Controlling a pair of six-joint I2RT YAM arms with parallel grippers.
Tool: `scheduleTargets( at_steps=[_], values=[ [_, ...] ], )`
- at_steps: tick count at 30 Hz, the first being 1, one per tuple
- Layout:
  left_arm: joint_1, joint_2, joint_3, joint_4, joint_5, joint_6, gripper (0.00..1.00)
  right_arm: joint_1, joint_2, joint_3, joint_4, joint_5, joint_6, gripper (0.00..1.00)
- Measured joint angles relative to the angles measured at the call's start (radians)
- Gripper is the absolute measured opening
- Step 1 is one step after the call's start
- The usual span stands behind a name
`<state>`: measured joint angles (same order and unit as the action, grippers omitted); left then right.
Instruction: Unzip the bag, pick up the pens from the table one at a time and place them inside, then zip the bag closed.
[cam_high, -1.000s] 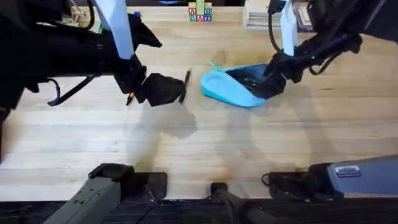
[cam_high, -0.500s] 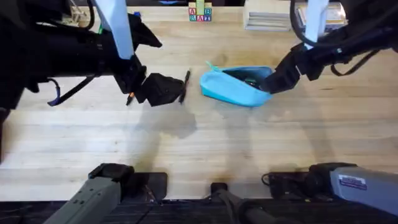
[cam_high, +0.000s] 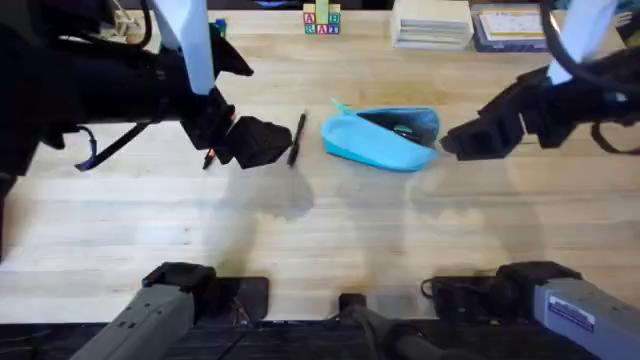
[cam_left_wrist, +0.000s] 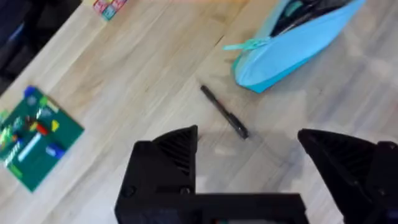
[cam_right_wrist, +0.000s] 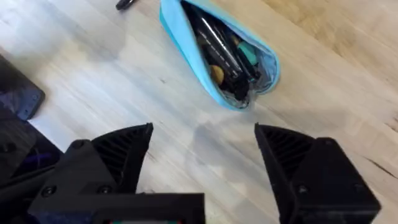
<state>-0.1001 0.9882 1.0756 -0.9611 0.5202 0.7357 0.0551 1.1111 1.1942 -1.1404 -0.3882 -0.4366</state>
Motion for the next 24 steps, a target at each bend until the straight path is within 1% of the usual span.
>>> scheduleTargets(
  at_steps=[3,6,7,11,13,17,20,24],
  values=[
    [0.000,0.000,0.000,0.002,-0.045,-0.064,0.994,0.000,-0.054,0.000,-0.029,0.000,0.016,0.997],
    [0.000,0.000,0.000,0.004,-0.116,-0.150,0.993,0.000,-0.105,0.000,-0.045,0.000,0.039,0.998],
    [0.000,0.000,0.000,0.004,-0.201,-0.234,0.993,0.000,-0.156,0.000,-0.059,0.011,0.054,0.998],
    [0.000,0.000,0.000,0.004,-0.306,-0.324,0.992,0.000,-0.225,0.000,-0.073,0.087,0.094,0.998],
    [0.000,0.000,0.000,0.004,-0.343,-0.352,0.993,0.000,-0.256,0.000,-0.086,0.127,0.107,0.998],
    [0.000,0.000,0.000,0.004,-0.400,-0.387,0.993,0.000,-0.302,0.000,-0.134,0.178,0.123,0.998],
    [0.001,0.000,0.000,0.004,-0.445,-0.409,0.992,0.000,-0.316,0.000,-0.167,0.201,0.126,0.998],
    [0.022,0.004,0.000,0.004,-0.484,-0.423,0.992,0.000,-0.316,0.000,-0.196,0.217,0.127,0.998]
  ],
)
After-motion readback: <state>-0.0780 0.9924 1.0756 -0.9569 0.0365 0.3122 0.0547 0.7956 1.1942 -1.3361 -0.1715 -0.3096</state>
